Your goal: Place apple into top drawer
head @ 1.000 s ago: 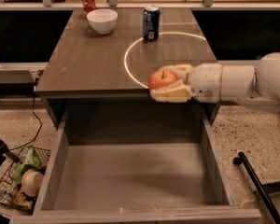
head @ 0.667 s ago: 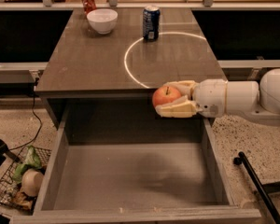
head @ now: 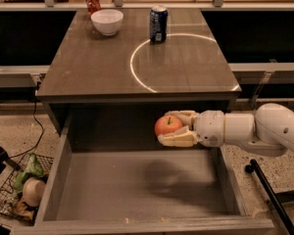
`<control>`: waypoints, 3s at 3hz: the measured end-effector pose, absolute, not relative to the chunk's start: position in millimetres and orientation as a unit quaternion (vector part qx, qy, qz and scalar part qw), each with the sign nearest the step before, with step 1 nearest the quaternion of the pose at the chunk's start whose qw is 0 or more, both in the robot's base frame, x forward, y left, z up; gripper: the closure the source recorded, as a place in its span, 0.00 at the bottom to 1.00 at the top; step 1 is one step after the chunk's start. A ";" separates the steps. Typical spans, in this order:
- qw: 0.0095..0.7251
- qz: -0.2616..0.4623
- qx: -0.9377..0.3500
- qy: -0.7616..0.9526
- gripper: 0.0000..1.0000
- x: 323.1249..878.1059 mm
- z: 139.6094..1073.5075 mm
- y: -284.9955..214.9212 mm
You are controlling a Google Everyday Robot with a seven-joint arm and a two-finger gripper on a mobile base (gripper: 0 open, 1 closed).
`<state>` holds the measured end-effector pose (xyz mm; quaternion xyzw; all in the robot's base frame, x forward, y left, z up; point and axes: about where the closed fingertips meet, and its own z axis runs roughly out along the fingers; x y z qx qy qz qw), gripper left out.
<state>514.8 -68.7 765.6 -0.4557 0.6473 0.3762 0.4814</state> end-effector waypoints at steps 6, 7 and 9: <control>0.485 0.401 -0.472 0.617 1.00 487.3 675.1 -45.2; 0.474 0.381 -0.521 0.599 1.00 484.1 683.9 -34.6; 0.435 0.337 -0.597 0.583 1.00 479.7 703.1 -22.2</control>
Offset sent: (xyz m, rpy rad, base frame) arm -0.0083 0.0045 -0.0501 0.0605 0.0579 -0.0041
